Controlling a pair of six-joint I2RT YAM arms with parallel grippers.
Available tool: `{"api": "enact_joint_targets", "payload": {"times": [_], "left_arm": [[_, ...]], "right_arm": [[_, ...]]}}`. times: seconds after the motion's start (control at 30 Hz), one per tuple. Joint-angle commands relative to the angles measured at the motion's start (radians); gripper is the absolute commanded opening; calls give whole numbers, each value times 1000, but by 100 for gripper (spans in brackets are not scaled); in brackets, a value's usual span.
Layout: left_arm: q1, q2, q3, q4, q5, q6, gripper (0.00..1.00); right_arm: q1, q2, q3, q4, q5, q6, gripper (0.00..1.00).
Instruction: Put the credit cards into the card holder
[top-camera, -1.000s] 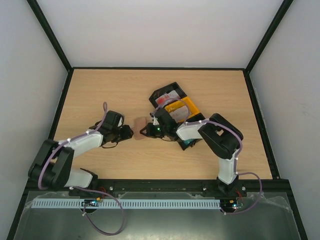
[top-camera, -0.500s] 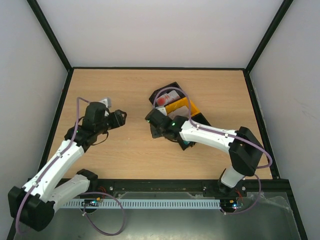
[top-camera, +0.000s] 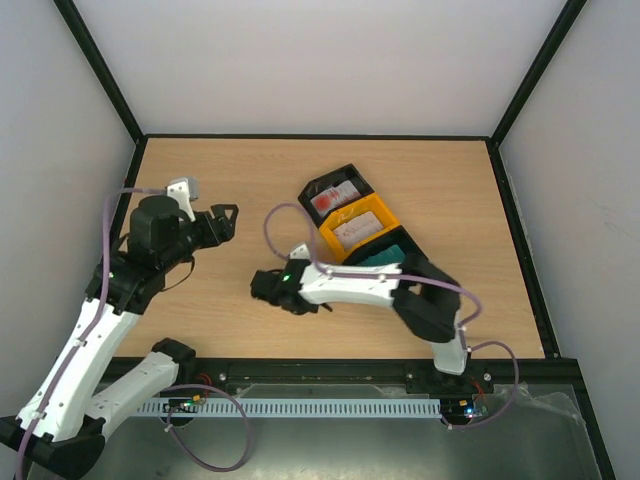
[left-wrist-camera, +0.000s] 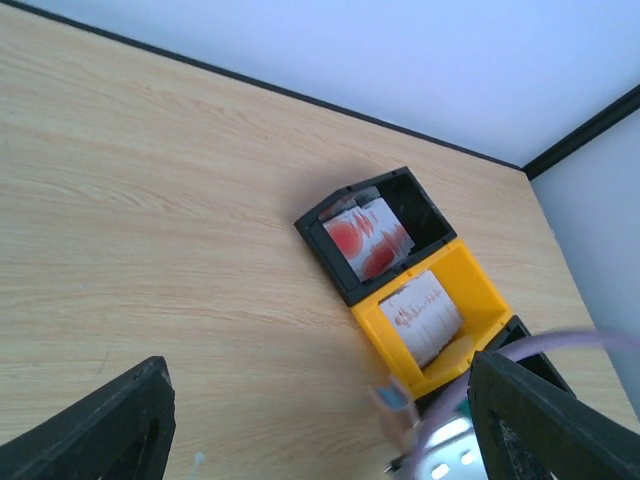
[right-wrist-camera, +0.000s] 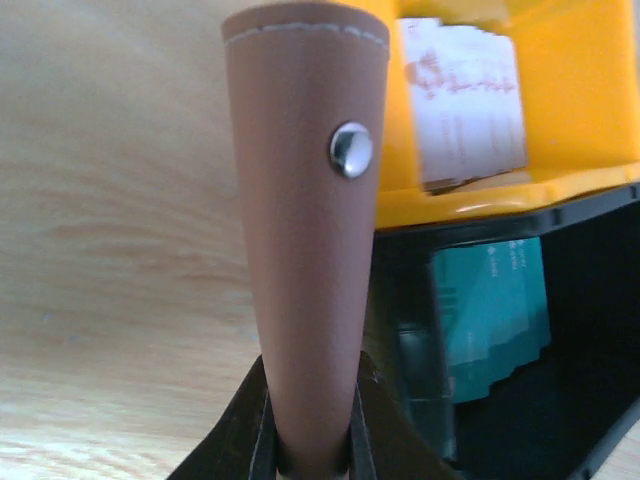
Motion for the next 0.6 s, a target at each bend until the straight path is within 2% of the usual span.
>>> {"api": "enact_joint_targets", "payload": {"times": [0.0, 0.1, 0.2, 0.37, 0.47, 0.57], "left_arm": [[6, 3, 101, -111, -98, 57, 82], [9, -3, 141, -126, -121, 66, 87], [9, -6, 146, -128, -122, 71, 90], [9, 11, 136, -138, -160, 100, 100], [10, 27, 145, -137, -179, 120, 100], [11, 42, 144, -131, -172, 132, 100]], "right_arm": [[81, 157, 114, -169, 69, 72, 2], [121, 250, 197, -161, 15, 45, 3], [142, 302, 250, -106, -58, 9, 9], [149, 291, 245, 67, -204, -57, 32], [147, 272, 252, 131, -275, -77, 50], [140, 233, 250, 190, -326, -89, 59]]}}
